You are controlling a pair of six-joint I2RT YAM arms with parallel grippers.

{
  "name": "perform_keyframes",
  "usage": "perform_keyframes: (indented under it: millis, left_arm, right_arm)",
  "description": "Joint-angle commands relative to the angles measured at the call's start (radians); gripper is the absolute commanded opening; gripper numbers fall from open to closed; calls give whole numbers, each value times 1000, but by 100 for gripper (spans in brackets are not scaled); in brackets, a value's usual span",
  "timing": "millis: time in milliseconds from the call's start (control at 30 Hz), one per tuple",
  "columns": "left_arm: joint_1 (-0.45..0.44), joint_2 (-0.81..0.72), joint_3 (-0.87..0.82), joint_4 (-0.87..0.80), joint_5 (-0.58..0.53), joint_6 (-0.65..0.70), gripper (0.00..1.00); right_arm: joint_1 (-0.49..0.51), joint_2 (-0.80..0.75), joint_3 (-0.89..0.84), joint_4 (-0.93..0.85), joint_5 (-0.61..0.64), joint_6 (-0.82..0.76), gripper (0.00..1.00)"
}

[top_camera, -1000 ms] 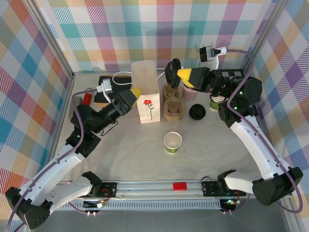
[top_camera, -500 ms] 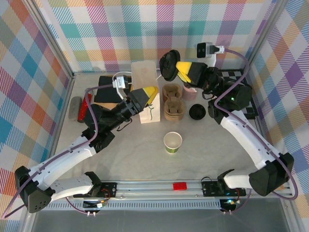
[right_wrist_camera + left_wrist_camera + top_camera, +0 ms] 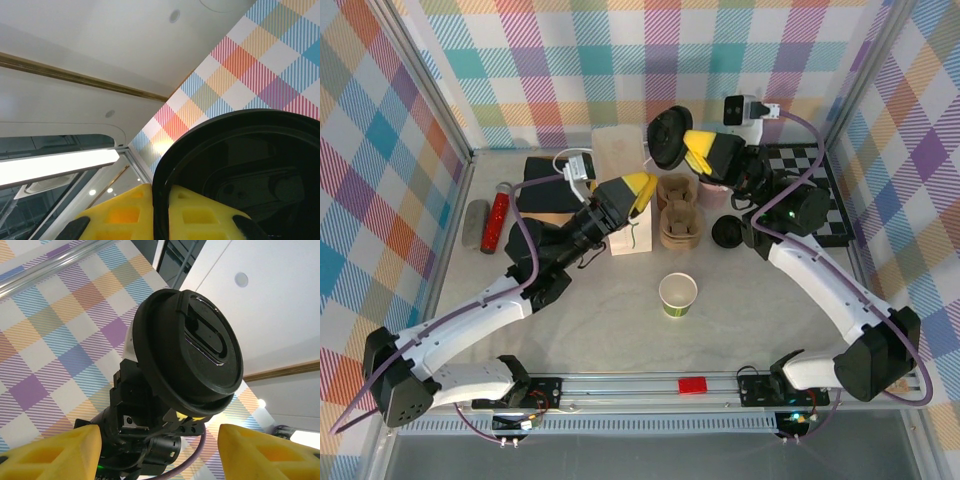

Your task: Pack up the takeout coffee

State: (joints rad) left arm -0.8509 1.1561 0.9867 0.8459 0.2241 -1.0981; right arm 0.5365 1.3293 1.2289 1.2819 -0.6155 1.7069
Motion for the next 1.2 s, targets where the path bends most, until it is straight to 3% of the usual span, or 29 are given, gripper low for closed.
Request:
perform_keyframes:
  millis: [0,1167]
  left_arm:
    - [-19,3,36,84,-14,-13,61]
    - [-23,42,25,212,-51,-71,41]
  right_arm:
    - [10,-5,-8,100,31,16,12]
    - [43,-30,-97,125,88,-19,10]
